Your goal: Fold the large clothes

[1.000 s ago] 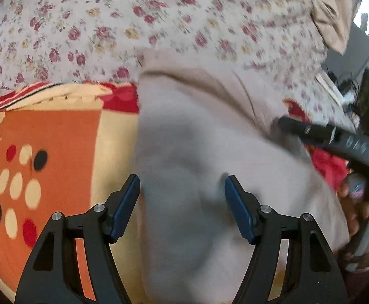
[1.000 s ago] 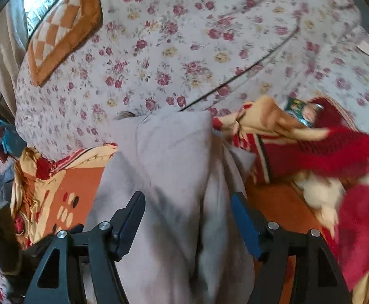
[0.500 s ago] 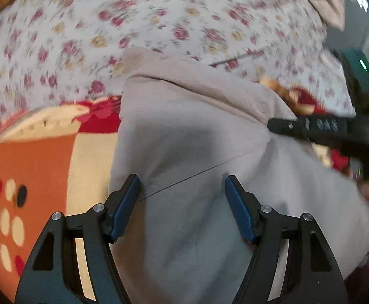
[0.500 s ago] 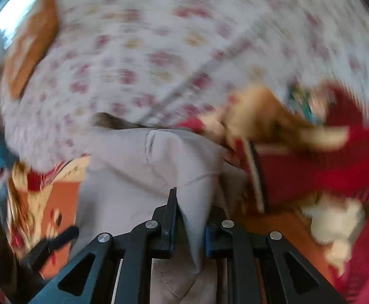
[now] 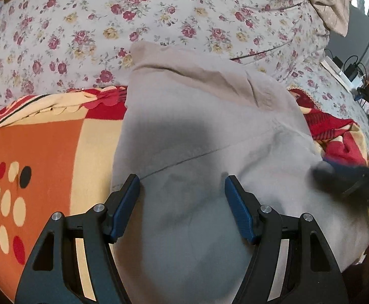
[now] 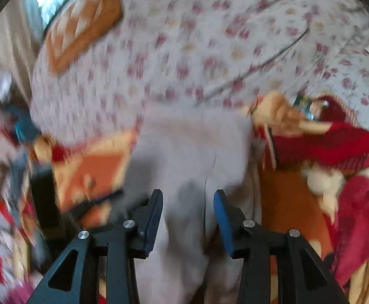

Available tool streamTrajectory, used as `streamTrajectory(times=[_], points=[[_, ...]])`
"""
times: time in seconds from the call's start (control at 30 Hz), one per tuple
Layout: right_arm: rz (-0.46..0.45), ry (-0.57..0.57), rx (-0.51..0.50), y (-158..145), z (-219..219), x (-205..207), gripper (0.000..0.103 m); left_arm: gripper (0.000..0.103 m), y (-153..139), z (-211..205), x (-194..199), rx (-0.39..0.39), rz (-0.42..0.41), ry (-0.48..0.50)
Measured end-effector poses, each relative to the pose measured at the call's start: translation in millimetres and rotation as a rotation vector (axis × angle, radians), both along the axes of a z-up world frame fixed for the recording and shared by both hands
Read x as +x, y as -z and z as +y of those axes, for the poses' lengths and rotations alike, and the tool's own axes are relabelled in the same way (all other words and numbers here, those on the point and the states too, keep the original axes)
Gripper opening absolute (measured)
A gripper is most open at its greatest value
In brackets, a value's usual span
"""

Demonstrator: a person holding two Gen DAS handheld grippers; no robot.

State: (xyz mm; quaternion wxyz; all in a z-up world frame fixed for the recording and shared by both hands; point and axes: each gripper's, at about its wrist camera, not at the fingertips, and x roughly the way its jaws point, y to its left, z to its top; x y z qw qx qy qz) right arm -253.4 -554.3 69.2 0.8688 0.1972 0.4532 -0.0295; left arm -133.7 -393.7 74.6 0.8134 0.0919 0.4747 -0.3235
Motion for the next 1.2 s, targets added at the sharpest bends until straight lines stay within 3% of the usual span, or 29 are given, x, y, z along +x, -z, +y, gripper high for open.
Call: streamTrajectory(times=[0.07, 0.1, 0.17, 0.23, 0.27, 0.37, 0.5, 0.6, 0.77, 0.83, 0.87, 0.93, 1.0, 1.07, 1.2], points=[[0.103, 0.016, -0.171, 26.3, 7.6, -1.9, 0.039, 0.069, -0.4, 4.1, -2.6, -0.008, 0.017, 0.020], [0.126, 0.031, -0.190, 38.2, 4.7, -4.5, 0.039, 0.069, -1.5, 6.3, -5.9, -0.011, 0.016, 0.036], [0.138, 0.062, -0.100, 43.1, -8.5, -9.1, 0.039, 0.069, -2.3, 10.7, -9.5, -0.011, 0.014, 0.046], [0.088, 0.082, -0.063, 29.2, -16.5, -14.1, 0.040, 0.072, -2.4, 22.5, -8.6, -0.059, 0.054, 0.051], [0.045, 0.101, -0.028, 23.8, -22.0, -18.6, 0.046, 0.073, -2.0, 30.0, -5.3, -0.096, 0.085, 0.046], [-0.031, 0.169, 0.076, 23.9, -41.9, -25.2, 0.082, 0.076, 0.6, 49.6, 8.7, -0.192, 0.177, 0.011], [-0.004, 0.169, 0.252, 45.9, -55.6, -14.9, 0.084, 0.080, 12.2, 65.7, 26.1, -0.287, 0.292, -0.040], [0.008, 0.134, 0.307, 55.8, -51.6, -5.6, 0.089, 0.082, 27.8, 65.3, 31.1, -0.322, 0.386, -0.034], [0.021, 0.063, 0.345, 69.2, -37.0, 18.6, 0.088, 0.088, 36.7, 54.2, 34.6, -0.356, 0.428, 0.012], [0.015, 0.055, 0.349, 74.7, -34.1, 22.1, 0.074, 0.087, 37.5, 49.2, 38.9, -0.361, 0.445, 0.024], [0.009, 0.052, 0.357, 75.0, -32.0, 23.4, 0.069, 0.082, 37.1, 49.3, 41.4, -0.370, 0.452, 0.025], [-0.024, 0.041, 0.391, 70.1, -31.0, 20.6, 0.055, 0.047, 32.2, 53.5, 43.7, -0.392, 0.461, 0.022], [-0.078, 0.022, 0.454, 61.8, -30.5, 15.4, 0.046, 0.032, 17.3, 64.1, 43.6, -0.428, 0.459, 0.042], [-0.120, 0.008, 0.512, 53.6, -23.7, 10.4, 0.045, 0.030, -10.0, 78.5, 36.8, -0.450, 0.421, 0.072], [-0.154, -0.102, 0.562, 33.2, 10.1, 2.2, 0.044, 0.030, -60.0, 118.0, 9.9, -0.419, 0.301, 0.111]])
